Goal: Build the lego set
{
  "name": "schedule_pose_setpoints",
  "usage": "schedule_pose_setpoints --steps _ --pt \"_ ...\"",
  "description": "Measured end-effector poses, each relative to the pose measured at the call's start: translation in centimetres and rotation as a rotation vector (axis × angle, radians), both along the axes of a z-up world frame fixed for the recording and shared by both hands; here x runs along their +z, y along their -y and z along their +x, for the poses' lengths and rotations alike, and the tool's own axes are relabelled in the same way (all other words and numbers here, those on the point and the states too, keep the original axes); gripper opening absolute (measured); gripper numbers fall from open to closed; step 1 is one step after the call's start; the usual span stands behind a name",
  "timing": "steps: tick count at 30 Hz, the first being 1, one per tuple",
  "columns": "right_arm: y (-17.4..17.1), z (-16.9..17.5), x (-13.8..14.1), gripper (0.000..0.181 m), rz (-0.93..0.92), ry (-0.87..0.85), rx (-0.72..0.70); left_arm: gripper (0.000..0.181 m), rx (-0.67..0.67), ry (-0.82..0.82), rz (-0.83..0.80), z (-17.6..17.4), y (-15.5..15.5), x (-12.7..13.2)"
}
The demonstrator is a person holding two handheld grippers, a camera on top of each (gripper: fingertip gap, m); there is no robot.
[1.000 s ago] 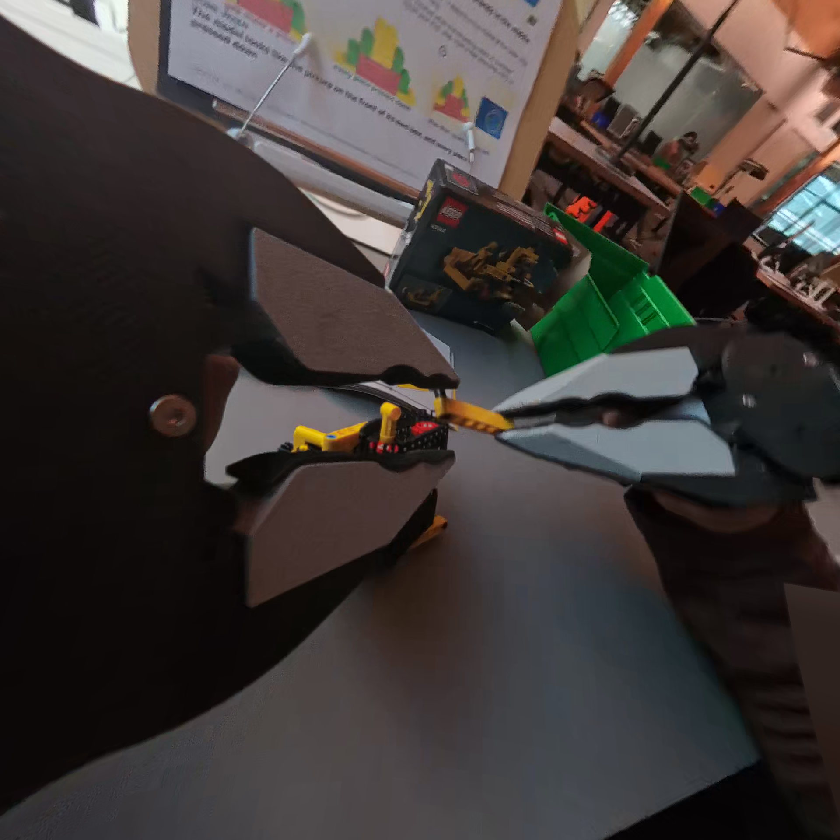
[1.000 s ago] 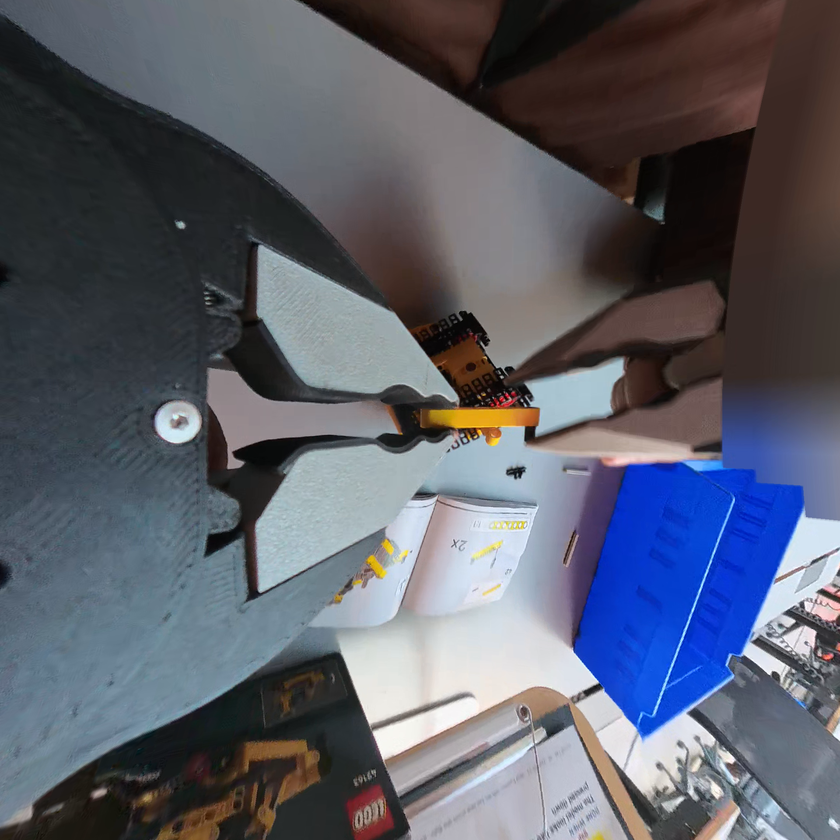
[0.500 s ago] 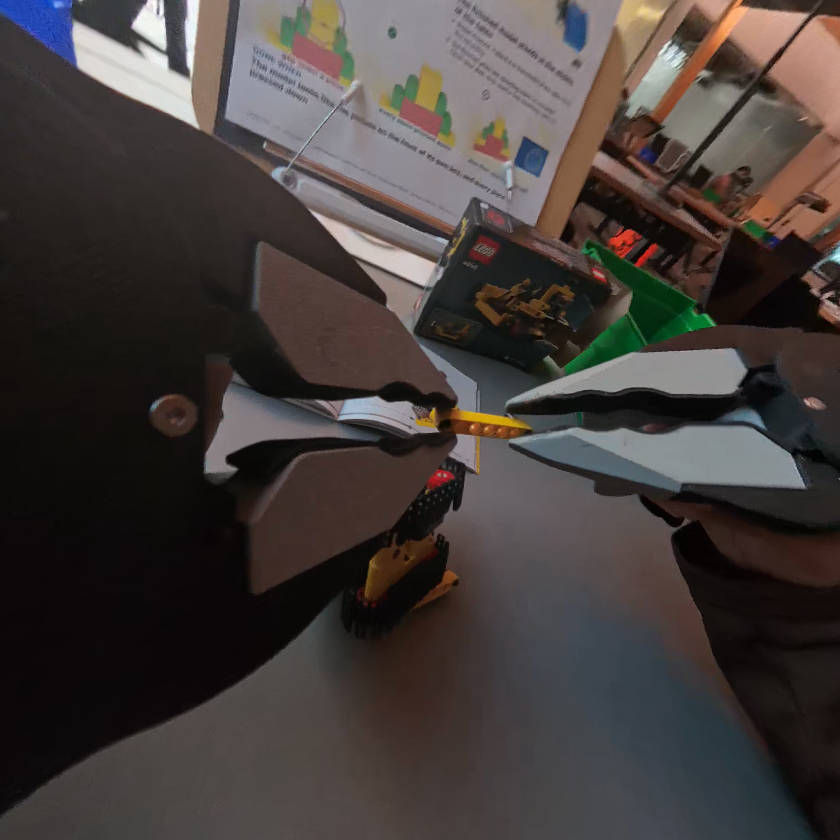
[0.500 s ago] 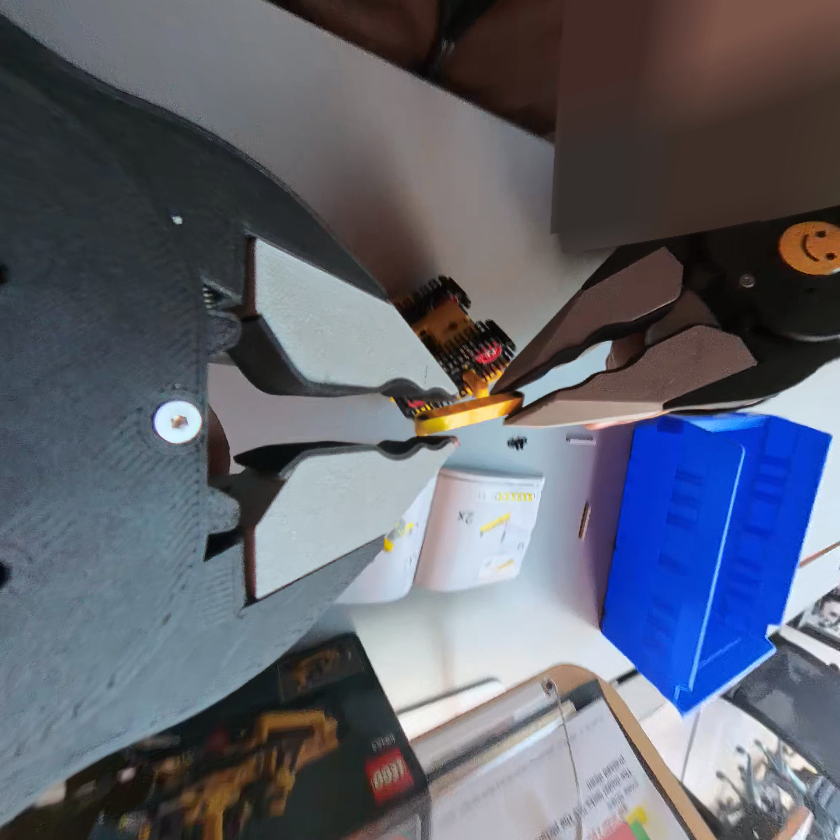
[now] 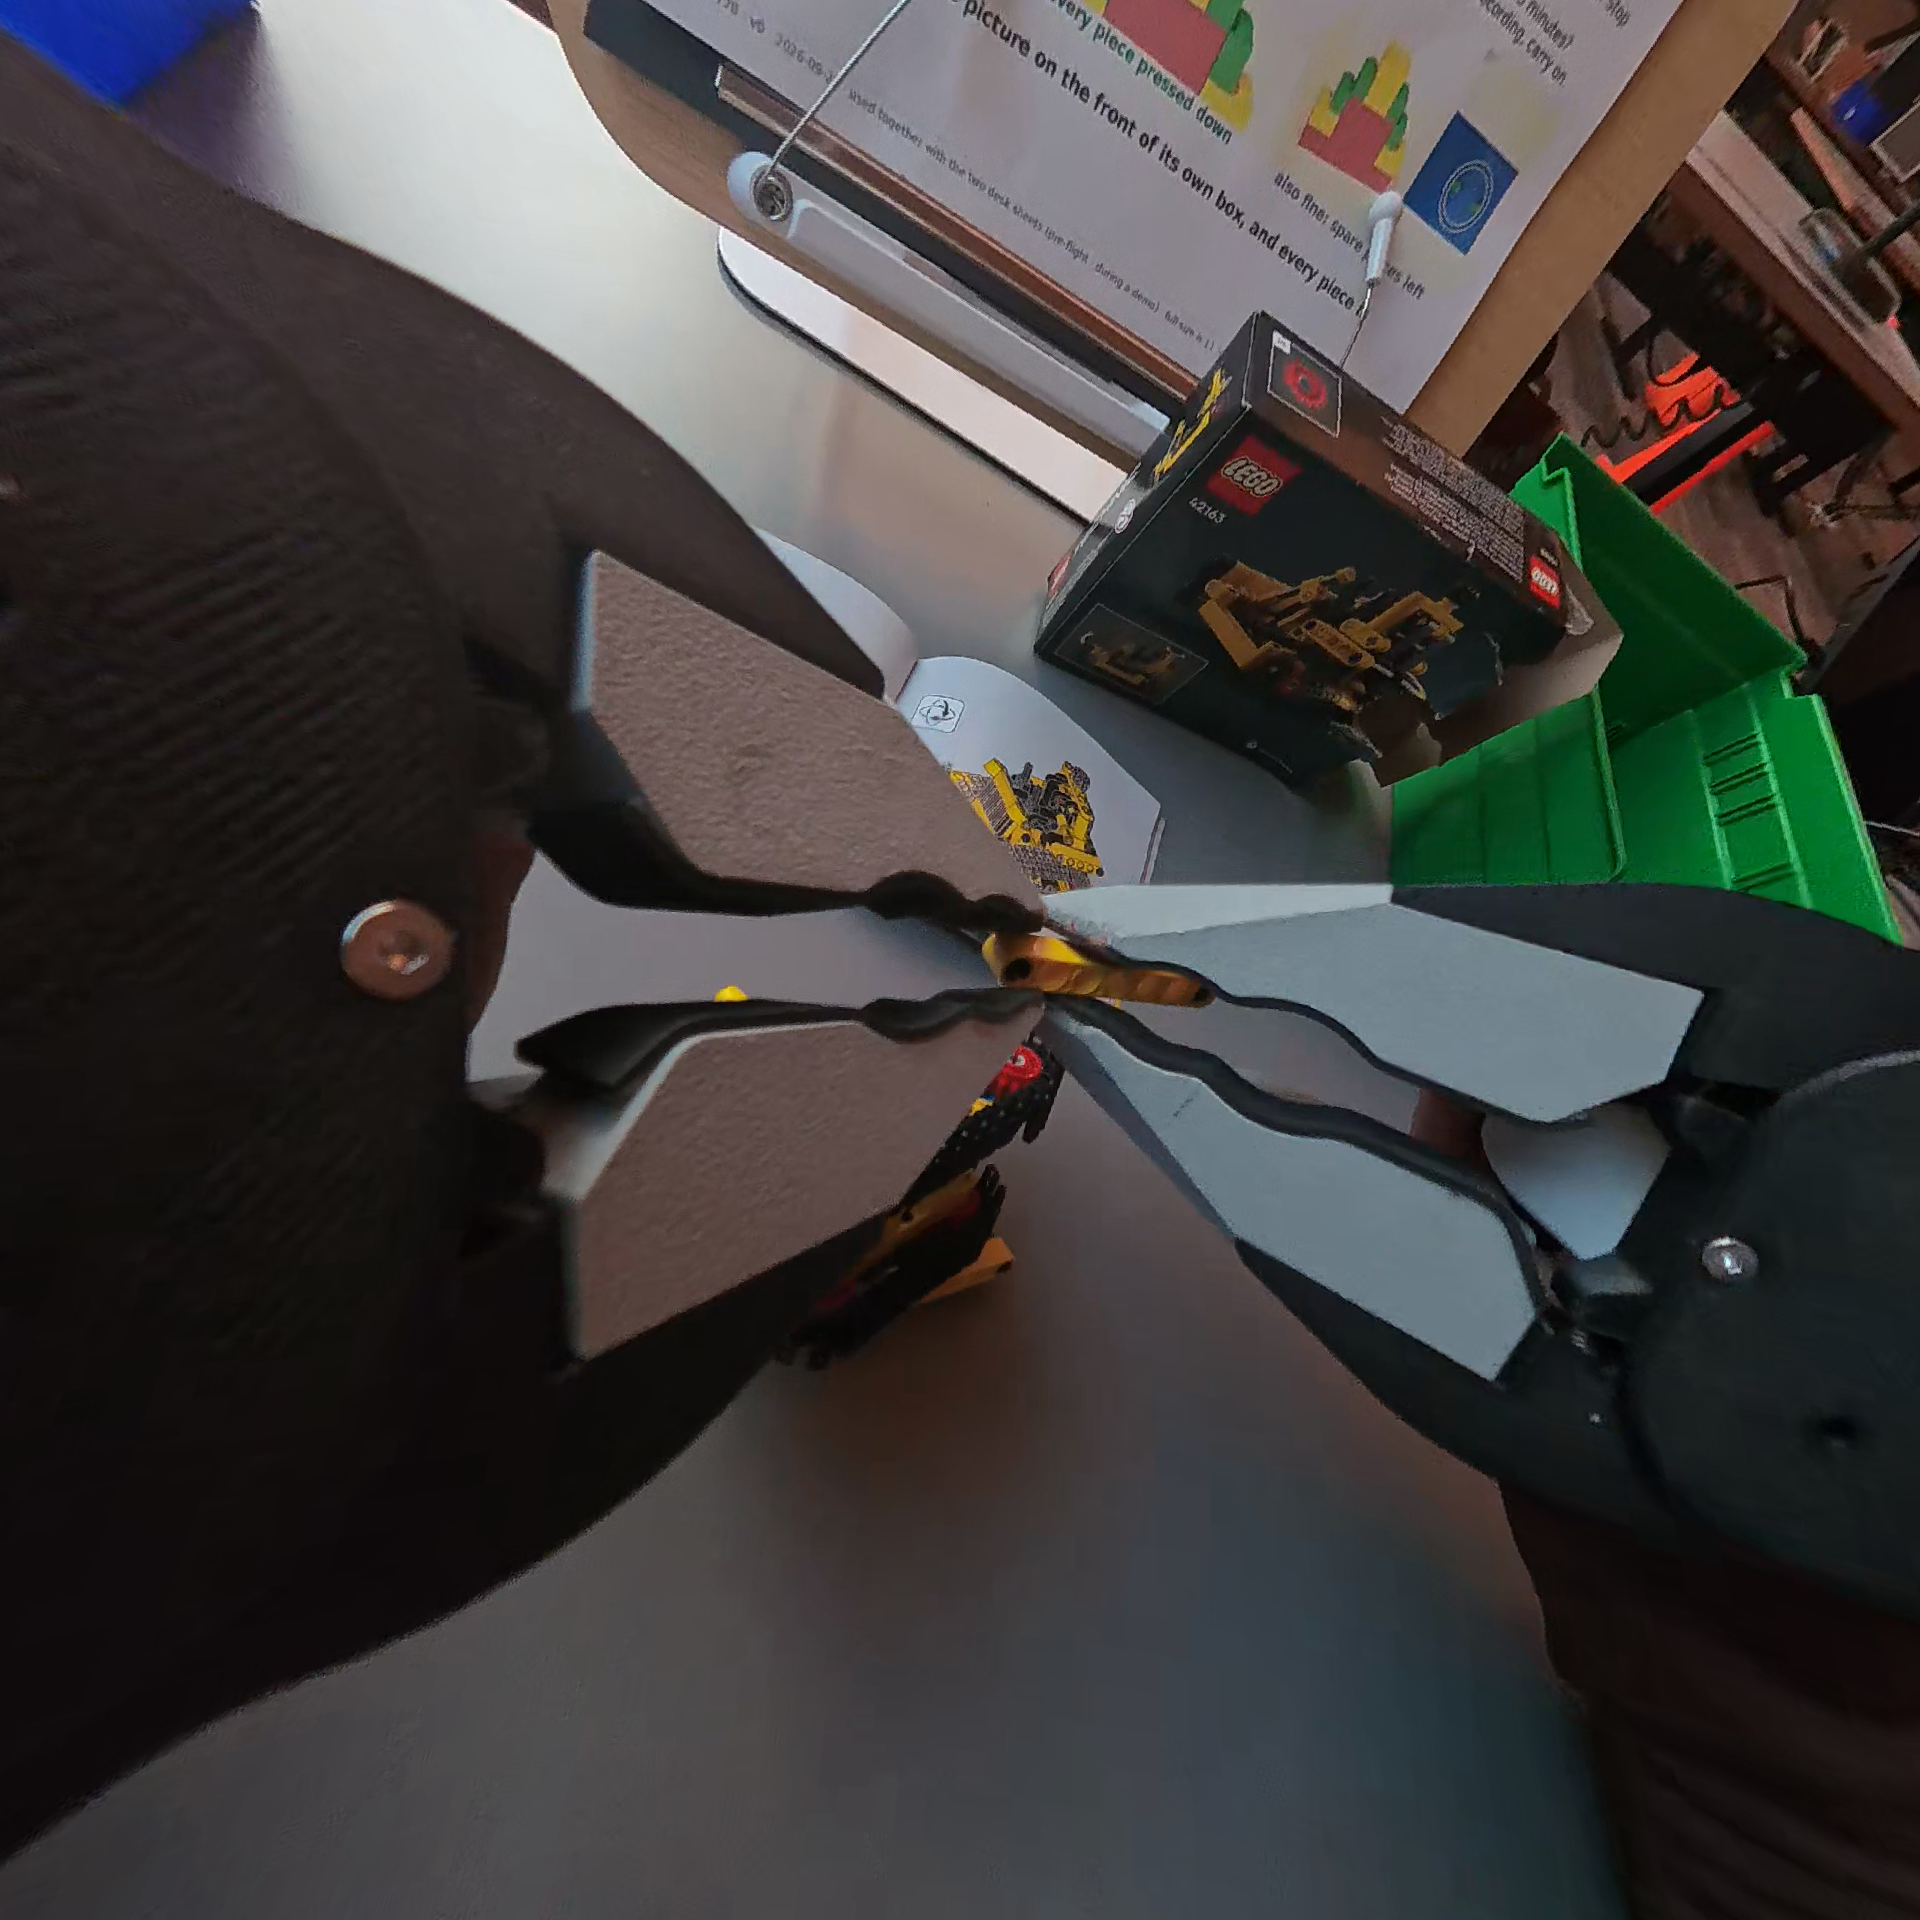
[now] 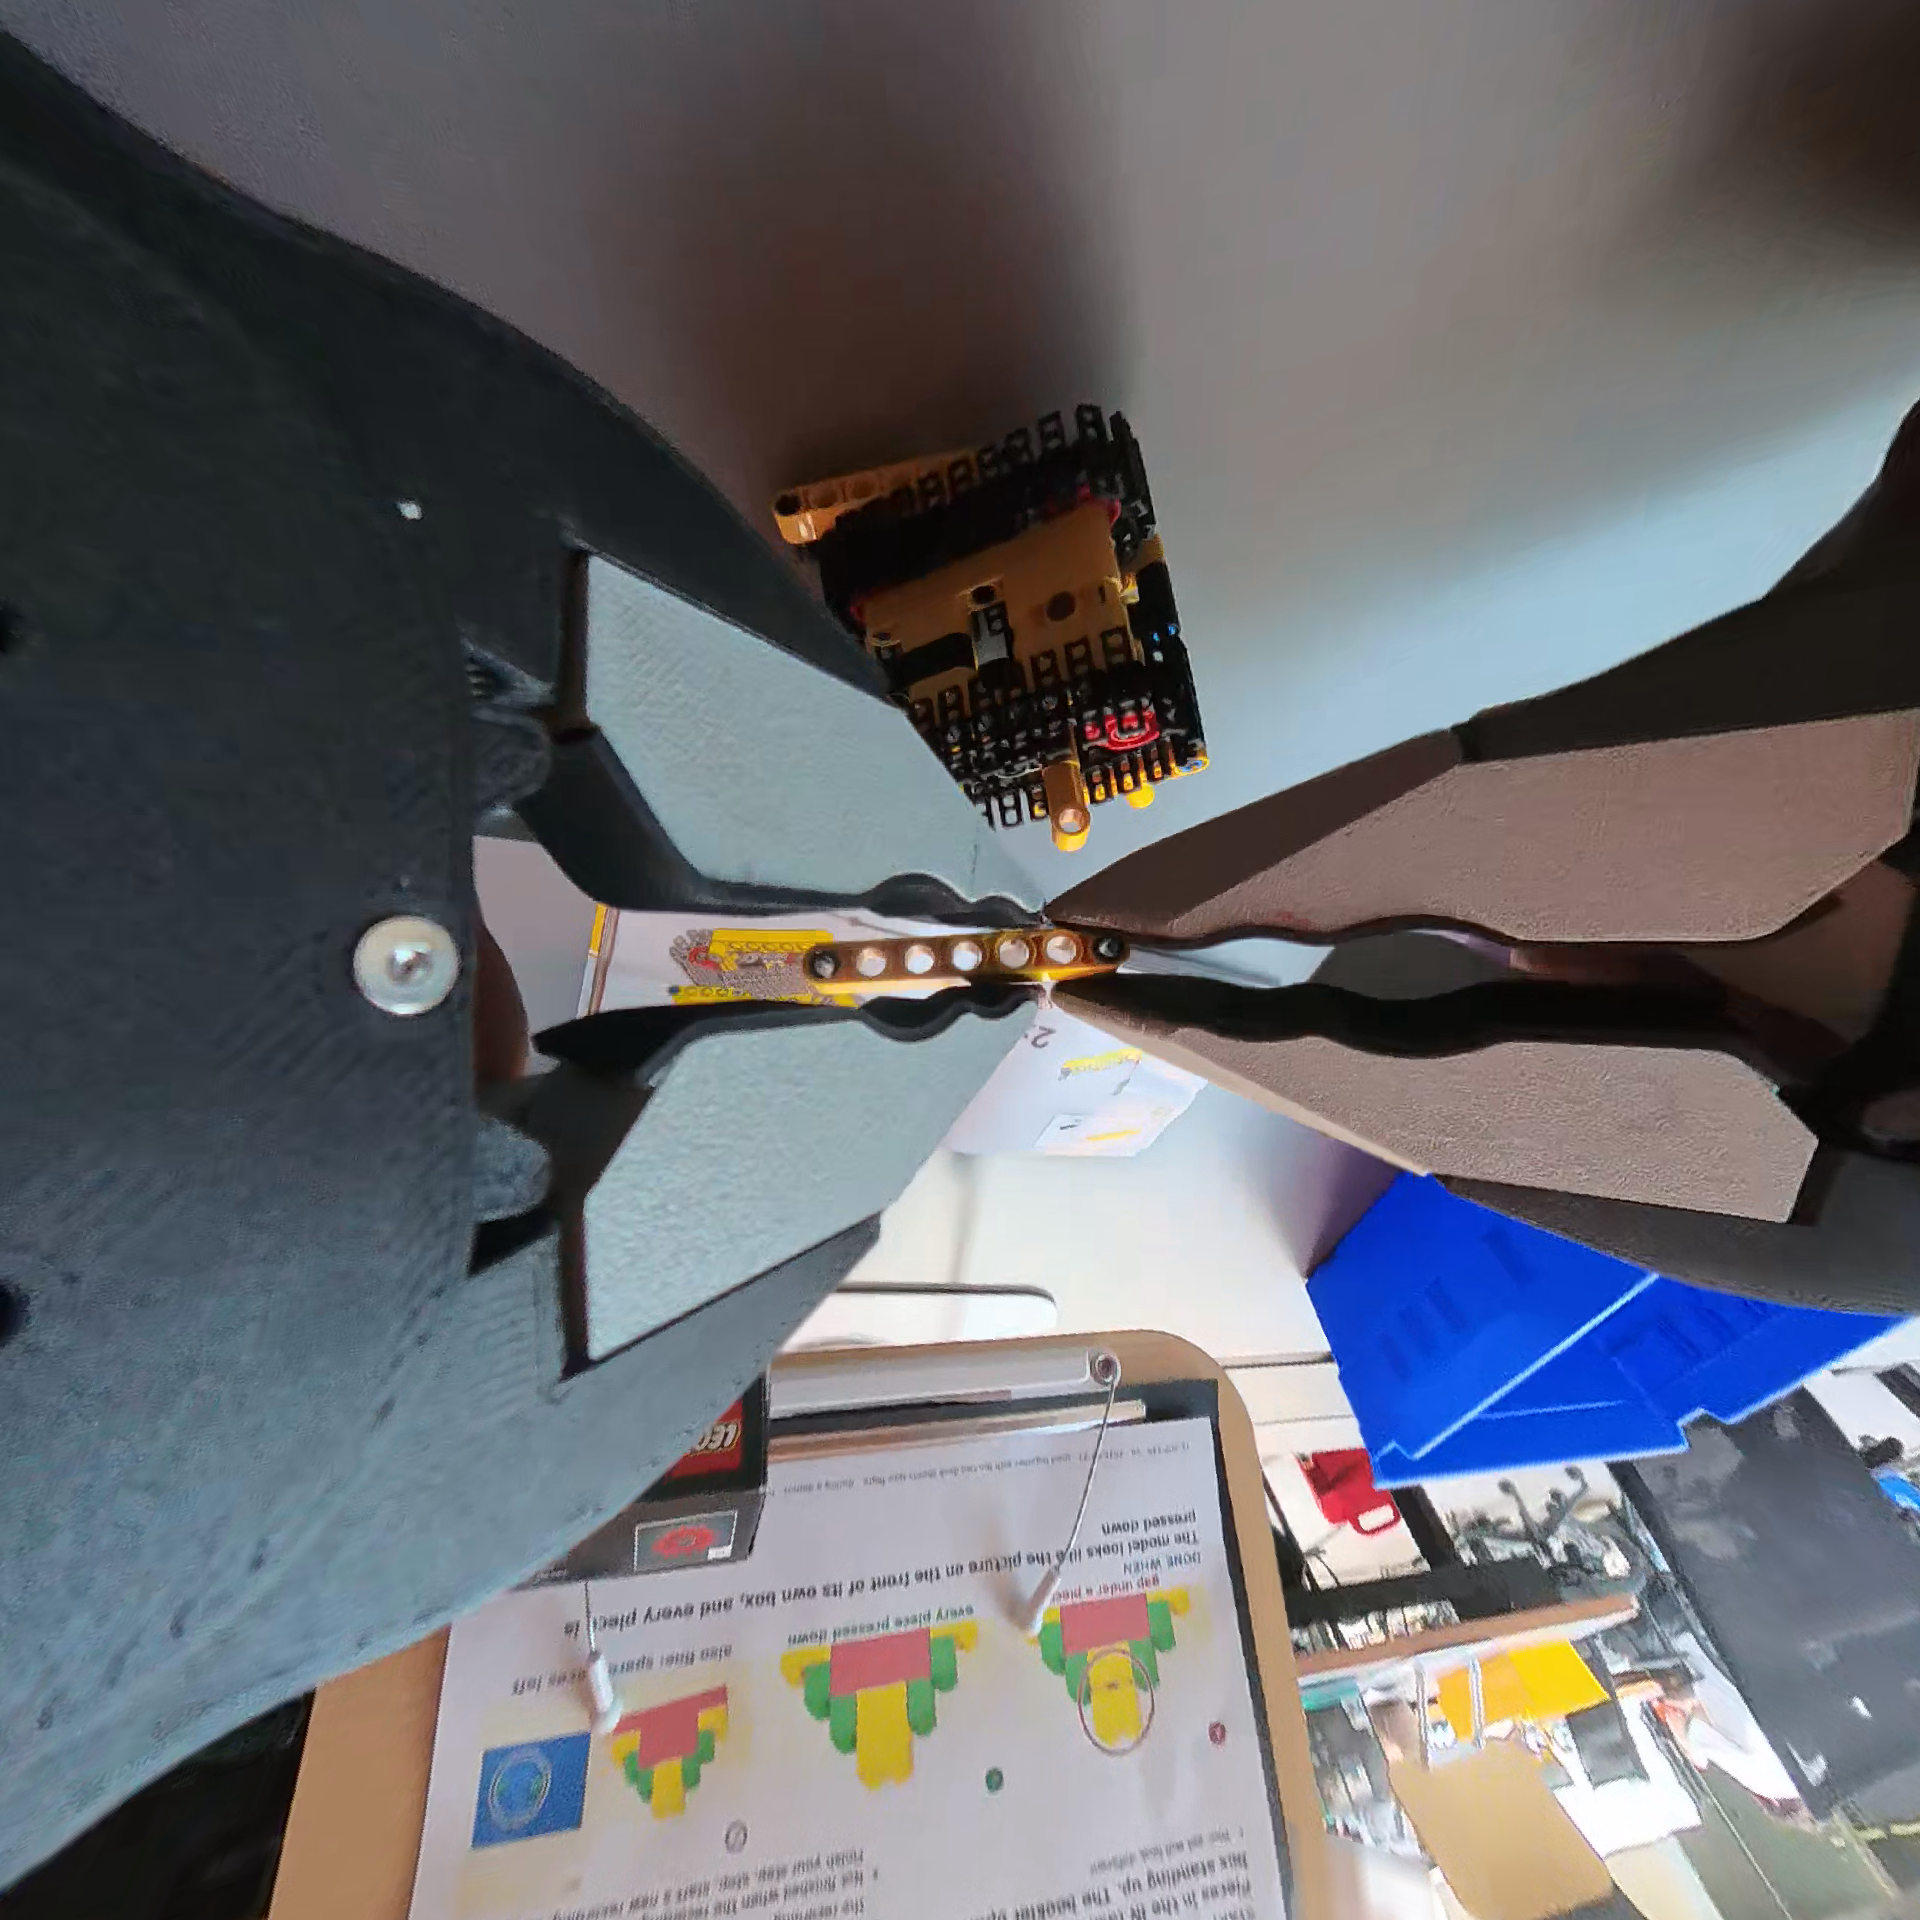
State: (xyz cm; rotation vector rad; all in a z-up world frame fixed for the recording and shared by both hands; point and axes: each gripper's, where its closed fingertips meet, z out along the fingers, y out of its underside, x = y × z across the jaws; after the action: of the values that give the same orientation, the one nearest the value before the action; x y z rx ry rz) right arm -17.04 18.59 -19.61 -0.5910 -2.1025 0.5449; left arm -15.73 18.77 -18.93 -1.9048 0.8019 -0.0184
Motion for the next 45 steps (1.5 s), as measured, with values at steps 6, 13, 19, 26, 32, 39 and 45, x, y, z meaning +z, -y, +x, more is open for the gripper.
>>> schedule_pose_setpoints --steps 6,13,19,26,32,39,45 --pt "0.4 0.1 0.6 0.006 -0.053 -0.035 0.037 0.008 -0.011 -0.002 0.029 0.2 0.3 0.8" --pt "0.7 0.8 0.3 0.005 -0.229 0.025 0.106 0.005 -0.059 -0.093 0.115 0.3 0.7 0.6" --pt "0.9 0.8 -0.3 0.005 -0.262 0.071 0.095 0.004 -0.087 -0.055 0.093 0.6 0.8 0.4" --pt "1.2 0.7 0.5 0.012 -0.234 0.012 0.088 0.004 -0.079 -0.056 0.082 0.1 0.7 0.0" --pt "1.3 0.8 0.4 0.004 -0.195 -0.005 0.091 0.003 -0.085 -0.039 0.077 0.1 0.8 0.0" --pt "1.1 1.2 0.2 0.004 -0.122 0.026 0.035 0.02 -0.052 0.05 -0.067 -1.5 1.4 -1.3" --pt "1.9 1.6 -0.3 0.004 -0.016 0.098 0.012 0.03 -0.101 0.324 -0.278 -0.6 2.4 -1.9"
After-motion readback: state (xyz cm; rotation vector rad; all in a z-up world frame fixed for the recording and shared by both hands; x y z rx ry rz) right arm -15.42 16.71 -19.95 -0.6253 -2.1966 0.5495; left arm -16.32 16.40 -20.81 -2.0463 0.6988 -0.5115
